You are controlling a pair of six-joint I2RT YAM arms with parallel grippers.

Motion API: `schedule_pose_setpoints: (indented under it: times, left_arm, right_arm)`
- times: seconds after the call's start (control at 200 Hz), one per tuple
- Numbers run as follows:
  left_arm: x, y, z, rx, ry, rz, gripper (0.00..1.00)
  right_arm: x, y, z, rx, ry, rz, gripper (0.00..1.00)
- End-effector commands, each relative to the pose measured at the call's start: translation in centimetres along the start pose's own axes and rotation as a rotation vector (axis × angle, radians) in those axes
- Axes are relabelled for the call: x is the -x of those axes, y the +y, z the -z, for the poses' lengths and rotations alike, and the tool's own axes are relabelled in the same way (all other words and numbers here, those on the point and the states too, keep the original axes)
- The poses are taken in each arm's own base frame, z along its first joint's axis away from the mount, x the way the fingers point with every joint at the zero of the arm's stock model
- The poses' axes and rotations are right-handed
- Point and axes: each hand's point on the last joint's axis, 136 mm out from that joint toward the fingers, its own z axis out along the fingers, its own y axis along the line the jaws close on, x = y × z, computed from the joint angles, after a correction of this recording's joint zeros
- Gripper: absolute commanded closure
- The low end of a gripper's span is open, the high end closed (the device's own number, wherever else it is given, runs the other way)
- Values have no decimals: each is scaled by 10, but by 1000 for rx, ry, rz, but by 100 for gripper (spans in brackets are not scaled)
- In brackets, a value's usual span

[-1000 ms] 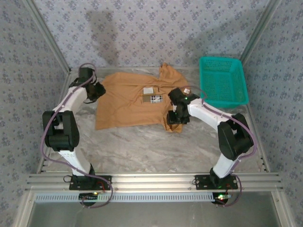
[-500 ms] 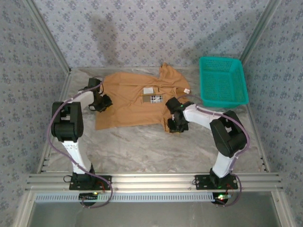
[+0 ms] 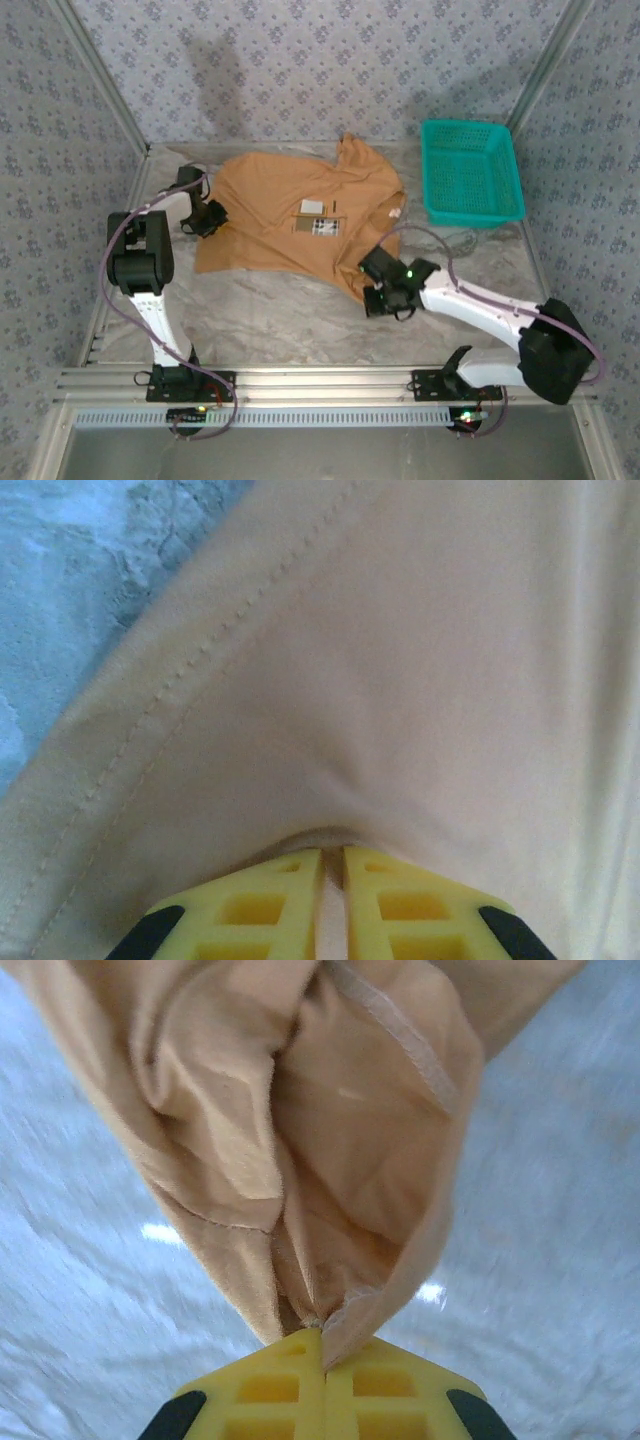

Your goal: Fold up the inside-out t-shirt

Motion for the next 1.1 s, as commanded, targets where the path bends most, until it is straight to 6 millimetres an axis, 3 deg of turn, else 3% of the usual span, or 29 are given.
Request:
schedule_pose_setpoints:
  times: [0.0, 0.075, 0.13, 0.175, 0.29, 0.445, 0.54, 0.68, 0.805, 0.944, 0.979, 1.094]
  left_arm:
    - [-10, 19, -9, 68, 28, 17, 86]
    - [-12, 17, -4, 68, 24, 3, 86]
    - [-12, 17, -1, 73, 17, -8, 86]
    - [-12, 16, 1, 74, 13, -15, 86]
    - [-14, 14, 5, 67, 15, -22, 86]
    - [-19, 6, 12, 45, 16, -45, 86]
    - [-22, 3, 16, 34, 23, -57, 86]
    - [-25, -1, 21, 17, 27, -69, 86]
    - [-25, -1, 22, 20, 26, -78, 86]
    - [-20, 6, 17, 40, 23, -72, 86]
    - [-19, 7, 16, 45, 21, -71, 86]
    - [-16, 10, 17, 61, 8, -79, 85]
  right_arm:
    - [-31, 3, -13, 23, 7, -73, 88]
    - [-33, 15, -8, 64, -56, -44, 85]
    - [-32, 20, 0, 81, -92, -24, 76]
    - [-29, 18, 6, 76, -117, -32, 67]
    - [-21, -3, 19, 23, -134, -88, 64]
    - [23, -17, 22, 93, -160, -269, 68]
    - [74, -20, 20, 164, -221, -338, 71]
    - [115, -10, -1, 143, -157, -316, 73]
    - [137, -10, -36, 78, -66, -302, 75]
    - [150, -51, -79, -96, 45, -355, 75]
    - [166, -59, -85, -121, 37, -370, 75]
    - [190, -100, -101, -259, 84, -360, 75]
